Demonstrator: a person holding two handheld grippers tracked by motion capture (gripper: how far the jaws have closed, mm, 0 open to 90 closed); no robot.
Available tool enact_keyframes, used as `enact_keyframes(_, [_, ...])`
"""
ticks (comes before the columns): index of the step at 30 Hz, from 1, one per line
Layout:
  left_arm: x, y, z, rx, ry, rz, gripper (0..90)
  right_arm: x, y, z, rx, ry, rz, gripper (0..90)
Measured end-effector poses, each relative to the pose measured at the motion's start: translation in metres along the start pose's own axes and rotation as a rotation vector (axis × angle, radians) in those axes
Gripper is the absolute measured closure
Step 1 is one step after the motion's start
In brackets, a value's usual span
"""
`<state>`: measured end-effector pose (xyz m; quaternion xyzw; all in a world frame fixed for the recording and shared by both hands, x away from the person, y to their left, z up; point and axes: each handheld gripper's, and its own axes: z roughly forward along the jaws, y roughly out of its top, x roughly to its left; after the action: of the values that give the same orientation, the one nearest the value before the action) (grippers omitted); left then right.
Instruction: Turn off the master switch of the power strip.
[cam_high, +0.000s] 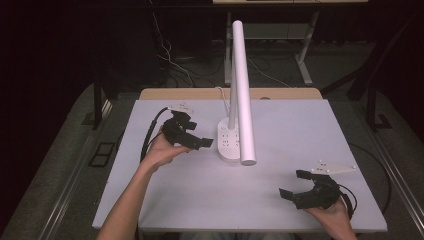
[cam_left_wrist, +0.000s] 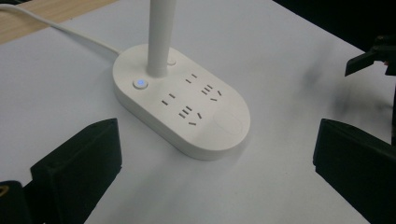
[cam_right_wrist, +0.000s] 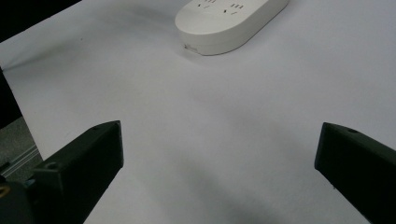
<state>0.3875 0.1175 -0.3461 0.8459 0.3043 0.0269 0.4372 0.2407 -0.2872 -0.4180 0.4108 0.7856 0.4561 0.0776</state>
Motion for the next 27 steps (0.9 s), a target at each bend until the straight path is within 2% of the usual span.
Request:
enact_keyframes(9, [0.011, 0.011, 0.005, 0.012, 0.016, 0.002, 0.3, -0.002, -0.001, -0.001, -0.004, 0.000, 0.005, 0.5])
enact_keyframes(10, [0.011, 0.012, 0.007, 0.004, 0.017, -0.009, 0.3, -0.002, -0.001, -0.001, -0.004, 0.000, 0.005, 0.5])
enact_keyframes(18, [0.015, 0.022, 0.018, 0.019, 0.023, 0.004, 0.7, -0.002, -0.001, -0.002, -0.009, -0.004, 0.000, 0.5])
enact_keyframes(19, [0.015, 0.023, 0.021, 0.010, 0.024, -0.010, 0.7, -0.002, -0.001, -0.001, -0.009, -0.004, 0.001, 0.5])
enact_keyframes(20, [0.016, 0.024, 0.022, 0.027, 0.023, -0.002, 0.9, -0.002, -0.001, -0.001, -0.008, -0.003, 0.000, 0.5])
enact_keyframes(27, [0.021, 0.028, 0.032, 0.043, 0.021, -0.011, 3.6, -0.002, 0.000, -0.001, -0.006, 0.000, -0.004, 0.5])
